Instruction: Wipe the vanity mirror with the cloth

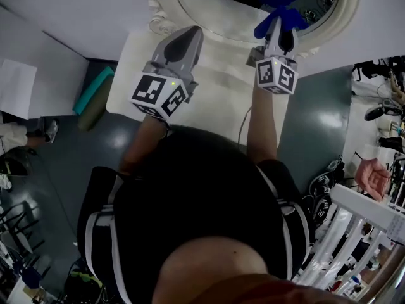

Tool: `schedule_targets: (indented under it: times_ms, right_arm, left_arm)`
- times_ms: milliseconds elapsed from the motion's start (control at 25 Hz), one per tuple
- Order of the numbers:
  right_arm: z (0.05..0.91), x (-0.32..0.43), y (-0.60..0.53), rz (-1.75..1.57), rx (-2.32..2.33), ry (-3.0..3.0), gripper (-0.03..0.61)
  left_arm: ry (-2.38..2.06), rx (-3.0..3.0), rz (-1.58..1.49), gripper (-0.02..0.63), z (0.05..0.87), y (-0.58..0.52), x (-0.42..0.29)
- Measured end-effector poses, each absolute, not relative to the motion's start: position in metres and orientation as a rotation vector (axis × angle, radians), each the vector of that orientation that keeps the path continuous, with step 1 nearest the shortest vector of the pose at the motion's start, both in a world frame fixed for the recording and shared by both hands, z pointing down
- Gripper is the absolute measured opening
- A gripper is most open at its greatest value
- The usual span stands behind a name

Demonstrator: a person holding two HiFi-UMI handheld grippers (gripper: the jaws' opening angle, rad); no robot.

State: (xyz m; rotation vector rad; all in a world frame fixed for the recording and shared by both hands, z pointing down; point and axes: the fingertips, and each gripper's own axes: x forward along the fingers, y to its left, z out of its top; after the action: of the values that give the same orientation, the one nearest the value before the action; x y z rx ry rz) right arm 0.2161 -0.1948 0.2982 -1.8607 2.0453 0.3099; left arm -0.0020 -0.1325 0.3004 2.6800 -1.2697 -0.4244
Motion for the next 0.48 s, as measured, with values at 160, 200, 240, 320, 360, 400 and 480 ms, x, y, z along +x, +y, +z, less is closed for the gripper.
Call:
schedule_targets:
  times_ms: [160,200,240,320,360,400,480]
  right_arm:
    - [0.306,0.267,-0.174,0.27,-1.945,1.945,0.077]
    - [0.308,0.276,-0.17,0.265,-1.959,1.929,0.077]
    - [0.311,0.284,-0.168,0.259,-1.973,1.913,0.077]
    - [0.321,0.295,-0.169,0.246,-2.0,1.892,0.077]
    - [0.326,0.299,-0.17,0.239,-2.01,1.885,0.077]
    - [0.33,0.303,-0.172,0.232,-2.017,1.88,0.077]
    - [0.338,0.31,-0.175,0.213,-2.024,1.87,0.077]
  left_arm:
    - [-1.178,2.725,-0.403,0.011,0.294,-0.127,0.034]
    - [-1.162,2.732,-0.399,0.012,0.293,-0.126,0.041]
    - [-1.145,2.739,-0.395,0.012,0.294,-0.128,0.048]
    - [-1.114,2.75,-0.385,0.012,0.297,-0.134,0.059]
    - [-1.101,2.754,-0.38,0.011,0.298,-0.138,0.064]
    - [-1.09,2.758,-0.376,0.011,0.3,-0.141,0.069]
    - [-1.074,2.766,-0.365,0.011,0.302,-0.147,0.081]
